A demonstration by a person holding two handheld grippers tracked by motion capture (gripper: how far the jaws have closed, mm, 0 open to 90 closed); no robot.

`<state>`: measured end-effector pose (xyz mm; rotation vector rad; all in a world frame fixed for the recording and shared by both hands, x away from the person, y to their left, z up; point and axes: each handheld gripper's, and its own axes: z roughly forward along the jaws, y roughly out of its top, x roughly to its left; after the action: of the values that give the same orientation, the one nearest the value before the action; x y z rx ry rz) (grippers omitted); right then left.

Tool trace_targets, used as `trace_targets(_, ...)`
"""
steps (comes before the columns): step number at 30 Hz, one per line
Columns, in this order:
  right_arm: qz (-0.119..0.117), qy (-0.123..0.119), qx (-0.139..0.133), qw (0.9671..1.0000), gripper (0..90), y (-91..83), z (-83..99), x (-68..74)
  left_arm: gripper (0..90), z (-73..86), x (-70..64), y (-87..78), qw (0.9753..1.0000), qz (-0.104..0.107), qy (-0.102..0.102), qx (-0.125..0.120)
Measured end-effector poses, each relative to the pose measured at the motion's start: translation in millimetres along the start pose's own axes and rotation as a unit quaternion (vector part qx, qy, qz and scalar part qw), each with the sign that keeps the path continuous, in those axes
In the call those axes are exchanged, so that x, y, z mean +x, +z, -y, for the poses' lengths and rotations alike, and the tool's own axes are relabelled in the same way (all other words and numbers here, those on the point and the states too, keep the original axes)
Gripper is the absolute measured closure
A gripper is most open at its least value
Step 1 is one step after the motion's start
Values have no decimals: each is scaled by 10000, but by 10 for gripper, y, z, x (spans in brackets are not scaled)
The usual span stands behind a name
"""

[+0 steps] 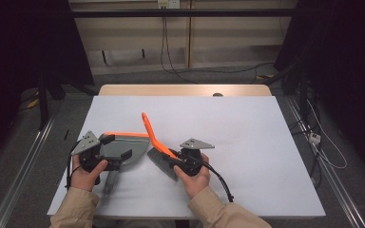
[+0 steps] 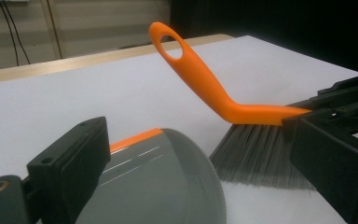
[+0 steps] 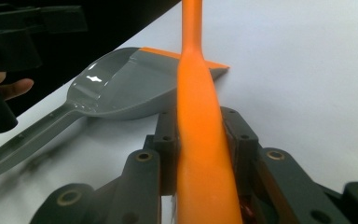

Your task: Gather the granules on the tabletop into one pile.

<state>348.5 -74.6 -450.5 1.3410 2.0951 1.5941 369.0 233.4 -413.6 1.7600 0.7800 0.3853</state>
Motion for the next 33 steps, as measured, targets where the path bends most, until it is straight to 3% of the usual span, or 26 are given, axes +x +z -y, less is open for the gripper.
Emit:
trace_targets(8,209,279,-40,9994,706,-178,62,-153,51,-2,-14,7,10000,26,29,-3)
trace_targets(33,426,501,14,9978,701,-430,121,-374,51,-4,-23,6,10000,17,38,-14)
